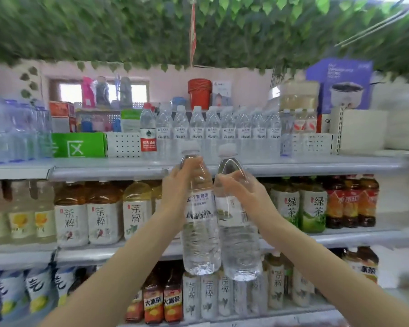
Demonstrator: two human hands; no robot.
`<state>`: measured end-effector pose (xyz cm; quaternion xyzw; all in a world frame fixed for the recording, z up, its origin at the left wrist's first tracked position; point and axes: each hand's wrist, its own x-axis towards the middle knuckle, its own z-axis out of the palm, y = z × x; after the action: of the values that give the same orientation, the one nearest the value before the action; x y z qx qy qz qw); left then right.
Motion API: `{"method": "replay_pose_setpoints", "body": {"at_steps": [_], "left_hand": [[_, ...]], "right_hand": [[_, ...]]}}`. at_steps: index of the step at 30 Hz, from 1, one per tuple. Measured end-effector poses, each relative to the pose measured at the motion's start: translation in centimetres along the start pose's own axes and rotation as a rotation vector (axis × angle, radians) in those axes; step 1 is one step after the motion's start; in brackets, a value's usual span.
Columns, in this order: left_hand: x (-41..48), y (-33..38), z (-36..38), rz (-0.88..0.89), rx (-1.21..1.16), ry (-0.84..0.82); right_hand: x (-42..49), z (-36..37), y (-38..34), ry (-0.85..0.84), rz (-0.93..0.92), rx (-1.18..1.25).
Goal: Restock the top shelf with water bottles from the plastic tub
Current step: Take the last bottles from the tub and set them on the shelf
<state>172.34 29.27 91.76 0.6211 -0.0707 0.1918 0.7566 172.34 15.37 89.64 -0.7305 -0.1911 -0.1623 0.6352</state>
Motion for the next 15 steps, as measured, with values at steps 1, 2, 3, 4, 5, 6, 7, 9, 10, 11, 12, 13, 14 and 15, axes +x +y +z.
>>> {"method": "replay_pose_setpoints", "body": {"at_steps": [1, 2, 3, 4, 5, 6, 7, 9, 10, 11, 12, 13, 14, 15], "left_hand": [[0.1, 0.4, 0.5, 0.009, 0.002, 0.003], [0.1, 0.8, 1.1, 0.023, -0.001, -0.004], [0.1, 1.1, 1.8, 0.039, 0.000, -0.009], [0.0, 1.3, 2.4, 0.052, -0.002, -0.011], [-0.2, 1.5, 3.1, 0.062, -0.010, -0.008], [-0.3, 1.6, 3.9, 0.068, -0.021, -0.004], [-0.5, 1.7, 4.6, 0.069, -0.031, 0.004], [-1.1, 1.7, 6.1, 0.066, -0.039, 0.017], [-1.3, 1.6, 6.7, 0.060, -0.038, 0.027], [-1.5, 1.5, 7.3, 0.054, -0.035, 0.044], [-1.6, 1.3, 7.8, 0.047, -0.037, 0.066], [-1.5, 1.2, 8.0, 0.038, -0.045, 0.081], [-1.5, 1.0, 8.4, 0.029, -0.055, 0.089], [-1.6, 0.9, 8.9, 0.027, -0.059, 0.095]], "right_hand": [[0.1, -0.4, -0.4, 0.004, -0.014, 0.005], [0.1, -1.0, -0.8, 0.012, -0.023, 0.007], [0.1, -1.5, -1.0, 0.015, -0.035, 0.009], [0.2, -2.2, -1.3, 0.026, -0.040, 0.010], [0.4, -3.0, -1.2, 0.032, -0.044, 0.015], [0.7, -3.8, -1.1, 0.038, -0.040, 0.014], [0.9, -4.7, -1.0, 0.036, -0.034, 0.011], [1.3, -6.5, -0.9, 0.031, -0.029, 0.005], [1.5, -7.3, -0.9, 0.026, -0.029, -0.001], [1.6, -8.0, -0.8, 0.021, -0.029, -0.011], [1.8, -8.7, -0.7, 0.017, -0.031, -0.024], [2.0, -9.3, -0.7, 0.015, -0.031, -0.030], [2.3, -9.9, -0.5, 0.010, -0.027, -0.027], [2.5, -10.6, -0.4, -0.001, -0.024, -0.018]]}}
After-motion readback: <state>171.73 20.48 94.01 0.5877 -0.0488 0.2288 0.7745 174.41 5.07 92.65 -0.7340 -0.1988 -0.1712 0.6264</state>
